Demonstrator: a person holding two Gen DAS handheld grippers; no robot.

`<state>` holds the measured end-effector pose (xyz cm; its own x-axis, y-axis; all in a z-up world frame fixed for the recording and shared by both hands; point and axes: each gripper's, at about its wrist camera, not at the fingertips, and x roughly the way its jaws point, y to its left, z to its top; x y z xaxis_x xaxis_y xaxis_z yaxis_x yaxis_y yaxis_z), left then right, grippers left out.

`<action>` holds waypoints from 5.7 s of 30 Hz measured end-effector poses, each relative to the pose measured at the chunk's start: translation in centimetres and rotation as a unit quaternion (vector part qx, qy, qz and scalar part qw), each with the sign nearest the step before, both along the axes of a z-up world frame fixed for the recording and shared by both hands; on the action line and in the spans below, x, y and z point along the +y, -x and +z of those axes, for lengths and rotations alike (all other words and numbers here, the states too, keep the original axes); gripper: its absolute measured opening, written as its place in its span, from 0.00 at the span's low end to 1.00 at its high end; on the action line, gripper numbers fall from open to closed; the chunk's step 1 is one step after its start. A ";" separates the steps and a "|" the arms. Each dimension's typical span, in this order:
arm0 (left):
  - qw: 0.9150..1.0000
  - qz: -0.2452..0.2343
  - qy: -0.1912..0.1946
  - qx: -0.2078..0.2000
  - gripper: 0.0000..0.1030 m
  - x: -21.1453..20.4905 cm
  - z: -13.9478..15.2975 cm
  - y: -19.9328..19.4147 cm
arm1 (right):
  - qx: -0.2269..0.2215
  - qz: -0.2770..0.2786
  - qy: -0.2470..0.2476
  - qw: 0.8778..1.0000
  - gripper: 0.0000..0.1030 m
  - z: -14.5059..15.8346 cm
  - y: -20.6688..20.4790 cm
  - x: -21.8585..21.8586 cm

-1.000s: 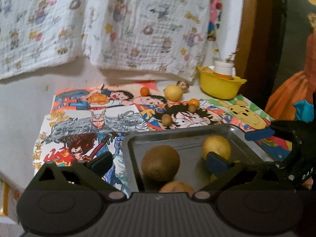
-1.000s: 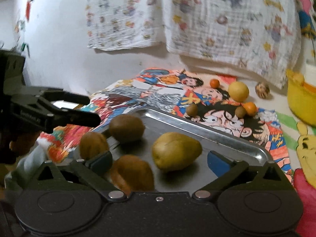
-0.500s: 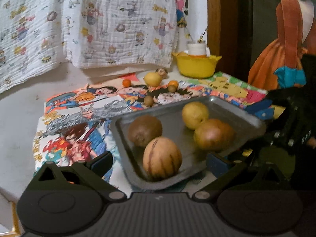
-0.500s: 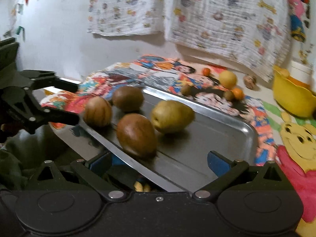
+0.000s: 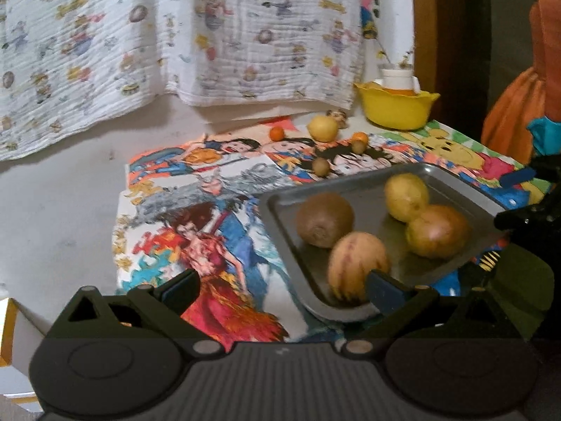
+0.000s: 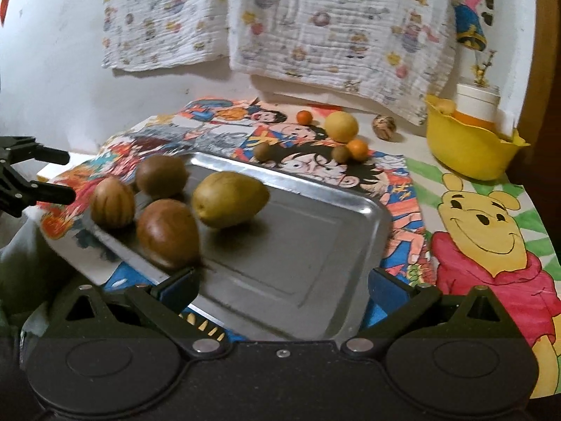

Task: Organize fruits
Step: 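Move both tools back from the tray toward the small brown fruits, then grasp a small brown fruit with the left tool while the right tool grasps another, then lower both small brown fruits onto the tray and open both tools, then move the left tool toward the lemon while the right tool approaches the orange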

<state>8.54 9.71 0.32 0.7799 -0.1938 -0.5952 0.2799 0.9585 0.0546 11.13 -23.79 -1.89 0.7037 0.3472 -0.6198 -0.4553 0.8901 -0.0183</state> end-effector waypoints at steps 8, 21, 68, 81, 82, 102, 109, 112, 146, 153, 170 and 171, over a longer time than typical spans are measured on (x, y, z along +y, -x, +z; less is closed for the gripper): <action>1.000 0.014 -0.001 -0.027 1.00 0.3 1.4 -3.6 | 0.000 -0.019 -0.016 1.000 0.99 0.0 -2.8 -0.5; 0.999 0.025 0.036 0.012 1.00 -0.9 1.0 -12.8 | -0.055 -0.064 -0.043 0.996 0.99 0.6 -9.6 -0.2; 0.986 -0.095 0.035 0.134 0.36 -9.9 -3.0 -25.8 | 0.092 -0.167 -0.090 0.977 0.34 -3.0 -27.1 3.4; 0.987 -0.090 0.042 0.130 0.27 -9.6 -2.7 -24.9 | 0.097 -0.141 -0.110 0.979 0.28 -2.7 -25.6 3.0; 0.987 -0.090 0.044 0.128 0.27 -9.5 -2.5 -24.7 | 0.096 -0.134 -0.112 0.980 0.28 -2.5 -25.1 3.0; 0.989 -0.051 0.060 0.124 0.27 -5.1 -0.6 -17.9 | 0.143 0.005 -0.121 0.982 0.28 -0.6 -17.1 6.4; 0.983 -0.018 0.064 0.169 0.27 -4.1 -1.4 -18.2 | 0.187 -0.003 -0.113 0.976 0.28 -1.3 -17.5 7.1; 0.980 -0.006 0.074 0.184 0.27 -3.8 -1.6 -18.5 | 0.199 -0.012 -0.109 0.974 0.28 -1.5 -17.8 7.2; 0.992 0.060 0.096 0.062 0.97 -2.6 2.5 -10.0 | 0.034 0.001 -0.088 0.996 0.89 1.6 -8.0 7.1; 0.991 0.080 0.101 0.024 0.99 -2.5 2.4 -6.0 | 0.005 0.013 -0.085 0.996 0.98 1.0 -4.0 6.8; 0.998 0.033 0.039 0.025 1.00 -3.8 -0.8 1.1 | -0.019 0.037 -0.008 0.999 0.99 -0.2 2.5 4.6; 0.999 0.031 0.029 0.030 1.00 -4.0 -1.1 1.4 | -0.021 0.032 -0.002 0.999 0.99 -0.3 2.7 4.5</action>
<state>7.18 5.75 -0.74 0.7550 -0.1826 -0.6298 0.2220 0.9749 -0.0166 8.43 -19.27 -2.20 0.7051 0.3951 -0.5888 -0.5107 0.8590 -0.0351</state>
